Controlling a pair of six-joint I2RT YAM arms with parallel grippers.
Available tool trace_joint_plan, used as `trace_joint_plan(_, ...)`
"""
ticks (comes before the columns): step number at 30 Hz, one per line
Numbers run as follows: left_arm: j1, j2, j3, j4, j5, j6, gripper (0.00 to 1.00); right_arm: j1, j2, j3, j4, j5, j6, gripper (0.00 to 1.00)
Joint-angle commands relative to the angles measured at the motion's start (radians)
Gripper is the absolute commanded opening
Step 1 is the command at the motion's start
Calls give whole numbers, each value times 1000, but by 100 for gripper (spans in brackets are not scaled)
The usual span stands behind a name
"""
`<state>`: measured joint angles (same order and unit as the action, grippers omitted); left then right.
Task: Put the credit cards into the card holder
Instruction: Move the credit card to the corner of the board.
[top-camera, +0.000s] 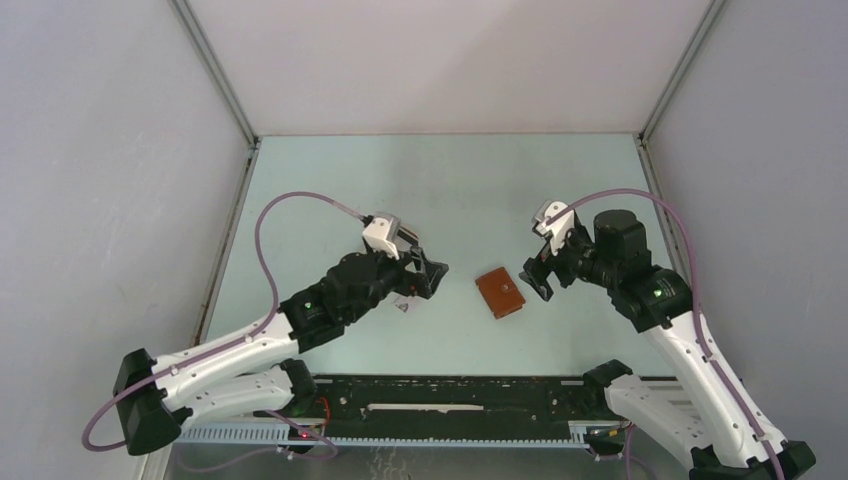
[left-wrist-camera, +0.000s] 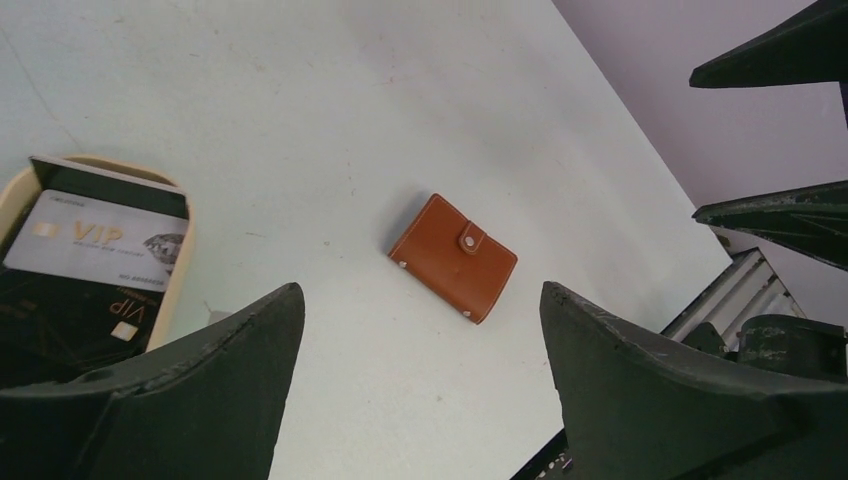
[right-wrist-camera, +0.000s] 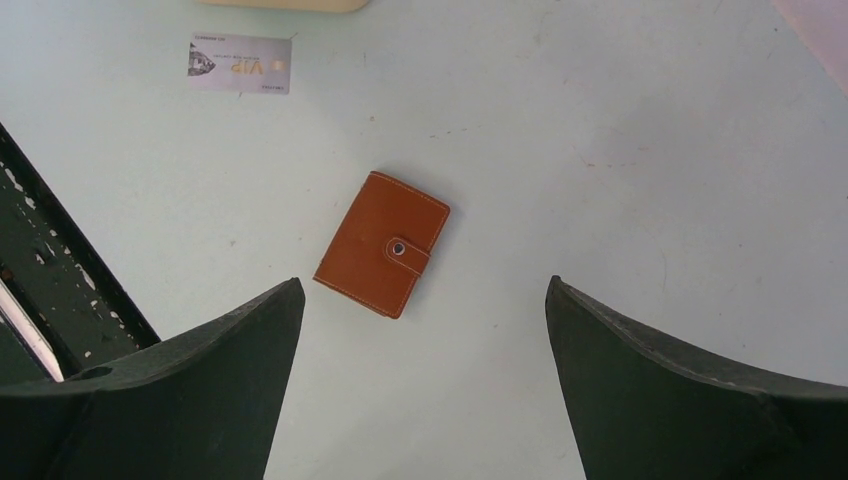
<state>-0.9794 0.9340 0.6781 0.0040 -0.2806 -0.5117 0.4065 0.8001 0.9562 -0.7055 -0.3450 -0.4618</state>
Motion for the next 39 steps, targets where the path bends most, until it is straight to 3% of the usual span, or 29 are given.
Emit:
trace_joint_plan(1,2,-79,-56,30,-54,34,94,0,13,-3,38,5,18,100)
trace_joint_plan(10,16,-107,-132,92,48,-11,97,-3,38,-4,33,-26,20,100)
trace_joint_plan(23,30,-157,-186,152,19,-43,100,-7,69,-4,31,-71,42,100)
trace_joint_plan(33,41,-130,-219,114,36,-68,100,-61,183,14,6,-251,85,100)
trace_joint_plan(39,41,-43,-162,-26,-10,-47,96,-75,297,40,8,-322,116,99)
